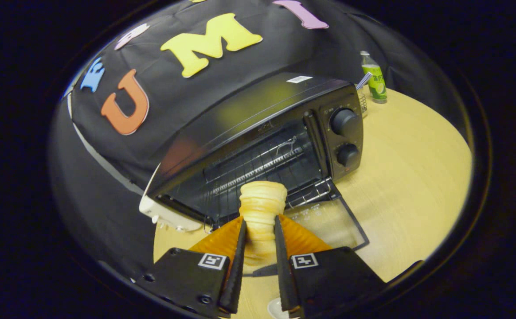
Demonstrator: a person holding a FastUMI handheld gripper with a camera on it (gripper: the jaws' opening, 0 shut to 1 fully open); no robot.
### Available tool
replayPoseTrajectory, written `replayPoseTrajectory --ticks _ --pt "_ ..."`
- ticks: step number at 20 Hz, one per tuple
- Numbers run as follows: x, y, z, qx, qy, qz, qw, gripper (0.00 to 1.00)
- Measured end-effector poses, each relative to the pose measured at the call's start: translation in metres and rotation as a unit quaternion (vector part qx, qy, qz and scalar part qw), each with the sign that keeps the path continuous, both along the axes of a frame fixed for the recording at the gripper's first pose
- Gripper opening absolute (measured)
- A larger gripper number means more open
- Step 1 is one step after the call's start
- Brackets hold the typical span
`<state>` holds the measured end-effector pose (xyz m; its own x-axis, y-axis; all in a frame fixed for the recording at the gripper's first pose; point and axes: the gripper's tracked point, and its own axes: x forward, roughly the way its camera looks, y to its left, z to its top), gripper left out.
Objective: Open the toaster oven, put the food inside, and close the toaster oven door.
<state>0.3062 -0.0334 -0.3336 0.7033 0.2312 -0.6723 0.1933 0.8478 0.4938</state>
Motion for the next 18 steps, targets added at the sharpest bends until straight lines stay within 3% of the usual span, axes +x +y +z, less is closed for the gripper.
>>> replayPoseTrajectory --ticks 5,11,13,18 --pt "0.069 -0.015 -0.019 -0.006 -0.044 -0.051 0.998 0.4" --pt "0.094 -0.007 -0.028 0.01 -0.064 -0.051 0.997 0.41" --pt "0.094 -0.003 -0.027 0.009 -0.066 -0.041 0.997 0.51" --pt "0.076 0.01 -0.008 -0.005 -0.082 -0.012 0.997 0.9"
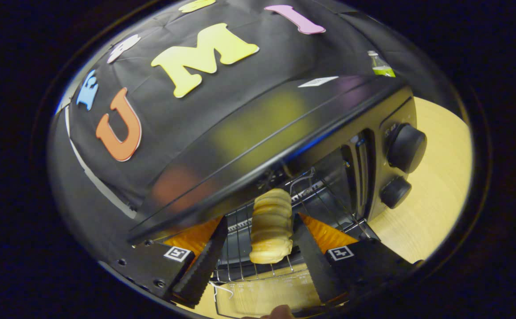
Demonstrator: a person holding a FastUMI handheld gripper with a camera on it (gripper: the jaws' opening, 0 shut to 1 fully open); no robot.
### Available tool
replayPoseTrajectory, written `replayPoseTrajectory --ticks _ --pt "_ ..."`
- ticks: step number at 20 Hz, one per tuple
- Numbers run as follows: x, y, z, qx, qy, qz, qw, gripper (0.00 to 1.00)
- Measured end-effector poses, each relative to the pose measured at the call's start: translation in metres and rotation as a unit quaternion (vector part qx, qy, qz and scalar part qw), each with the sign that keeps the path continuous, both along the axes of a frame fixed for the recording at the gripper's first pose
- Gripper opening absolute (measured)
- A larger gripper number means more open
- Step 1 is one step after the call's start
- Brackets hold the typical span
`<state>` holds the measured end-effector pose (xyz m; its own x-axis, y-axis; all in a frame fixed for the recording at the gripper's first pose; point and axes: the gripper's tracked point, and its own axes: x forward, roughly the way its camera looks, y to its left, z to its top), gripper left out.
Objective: Open the toaster oven, put the food inside, and close the toaster oven door.
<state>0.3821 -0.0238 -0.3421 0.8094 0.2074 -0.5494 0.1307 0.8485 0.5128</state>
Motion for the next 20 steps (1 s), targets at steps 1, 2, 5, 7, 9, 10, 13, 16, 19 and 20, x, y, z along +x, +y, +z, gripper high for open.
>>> replayPoseTrajectory --ticks 1,2,5,7,9,10,13,16,19,20 --pt "-0.006 -0.001 0.003 -0.014 -0.005 0.004 1.0 0.98" --pt "-0.014 -0.001 0.008 -0.03 -0.008 0.008 0.999 0.97" --pt "-0.045 0.006 0.02 -0.039 -0.008 0.027 0.999 0.98" --pt "-0.069 0.01 0.032 -0.036 -0.007 0.033 0.999 0.98" --pt "-0.098 0.016 0.046 -0.04 -0.007 0.053 0.998 0.98" --pt "-0.115 0.017 0.05 -0.051 -0.001 0.064 0.997 0.98" --pt "-0.158 0.024 0.064 -0.073 -0.012 0.108 0.991 1.0" --pt "-0.188 0.02 0.065 -0.093 -0.017 0.126 0.988 1.0" --pt "-0.206 0.007 0.05 -0.135 -0.017 0.129 0.982 1.0" --pt "-0.212 0.005 0.039 -0.145 -0.009 0.133 0.98 1.0"
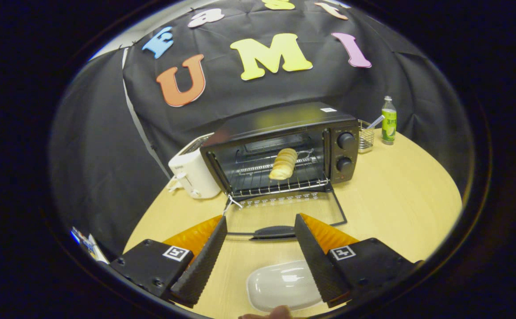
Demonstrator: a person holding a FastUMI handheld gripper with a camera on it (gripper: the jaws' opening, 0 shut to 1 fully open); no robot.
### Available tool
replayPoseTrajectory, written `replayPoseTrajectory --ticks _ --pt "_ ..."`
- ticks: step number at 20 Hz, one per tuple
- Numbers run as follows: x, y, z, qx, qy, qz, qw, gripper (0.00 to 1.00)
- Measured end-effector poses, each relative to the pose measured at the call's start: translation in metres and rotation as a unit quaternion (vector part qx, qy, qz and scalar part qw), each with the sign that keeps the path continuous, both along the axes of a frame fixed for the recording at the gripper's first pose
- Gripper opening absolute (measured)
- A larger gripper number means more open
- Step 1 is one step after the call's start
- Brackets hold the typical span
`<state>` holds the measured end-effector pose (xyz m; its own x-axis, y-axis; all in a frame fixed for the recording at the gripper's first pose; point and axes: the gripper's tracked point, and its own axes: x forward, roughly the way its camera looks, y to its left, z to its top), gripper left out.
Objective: Open the toaster oven, put the food inside, and close the toaster oven door.
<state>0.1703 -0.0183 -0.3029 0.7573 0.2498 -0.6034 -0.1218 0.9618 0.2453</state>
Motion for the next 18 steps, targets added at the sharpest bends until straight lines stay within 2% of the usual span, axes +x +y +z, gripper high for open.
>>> replayPoseTrajectory --ticks 8,18 --pt "-0.012 0.003 -0.083 -0.067 0.06 0.022 0.996 1.0" --pt "0.016 -0.009 -0.128 -0.118 0.101 -0.027 0.987 1.0"
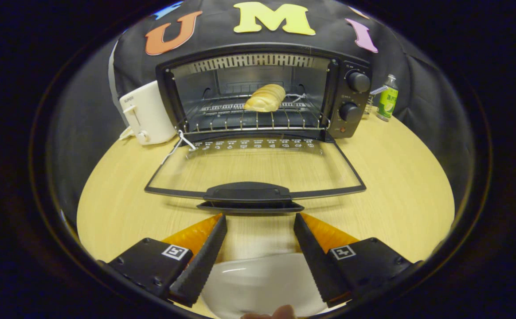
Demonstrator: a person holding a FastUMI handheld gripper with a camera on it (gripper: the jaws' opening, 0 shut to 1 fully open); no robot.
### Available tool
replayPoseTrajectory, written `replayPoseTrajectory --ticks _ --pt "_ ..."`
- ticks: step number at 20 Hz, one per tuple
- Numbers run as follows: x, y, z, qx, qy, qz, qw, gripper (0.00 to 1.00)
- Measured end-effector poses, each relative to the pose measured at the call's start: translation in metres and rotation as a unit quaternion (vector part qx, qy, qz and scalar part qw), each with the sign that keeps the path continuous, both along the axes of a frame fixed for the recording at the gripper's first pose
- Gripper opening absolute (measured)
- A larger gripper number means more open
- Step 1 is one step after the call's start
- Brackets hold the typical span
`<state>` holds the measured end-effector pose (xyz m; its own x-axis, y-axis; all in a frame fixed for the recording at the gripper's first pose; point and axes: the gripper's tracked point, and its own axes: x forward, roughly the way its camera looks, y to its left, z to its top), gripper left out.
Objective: Open the toaster oven, put the food inside, and close the toaster oven door.
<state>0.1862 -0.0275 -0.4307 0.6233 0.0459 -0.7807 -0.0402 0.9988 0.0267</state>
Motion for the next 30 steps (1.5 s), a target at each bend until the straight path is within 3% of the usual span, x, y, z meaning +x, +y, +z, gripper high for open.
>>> replayPoseTrajectory --ticks 6,13,22,30 --pt "-0.001 0.002 0.012 0.008 -0.013 -0.011 1.0 1.0" --pt "0.02 0.006 0.071 0.058 -0.096 -0.024 0.993 1.0" --pt "0.063 0.012 0.152 0.055 -0.203 -0.015 0.977 1.0" --pt "0.01 -0.006 0.268 0.04 -0.289 -0.01 0.956 1.0"
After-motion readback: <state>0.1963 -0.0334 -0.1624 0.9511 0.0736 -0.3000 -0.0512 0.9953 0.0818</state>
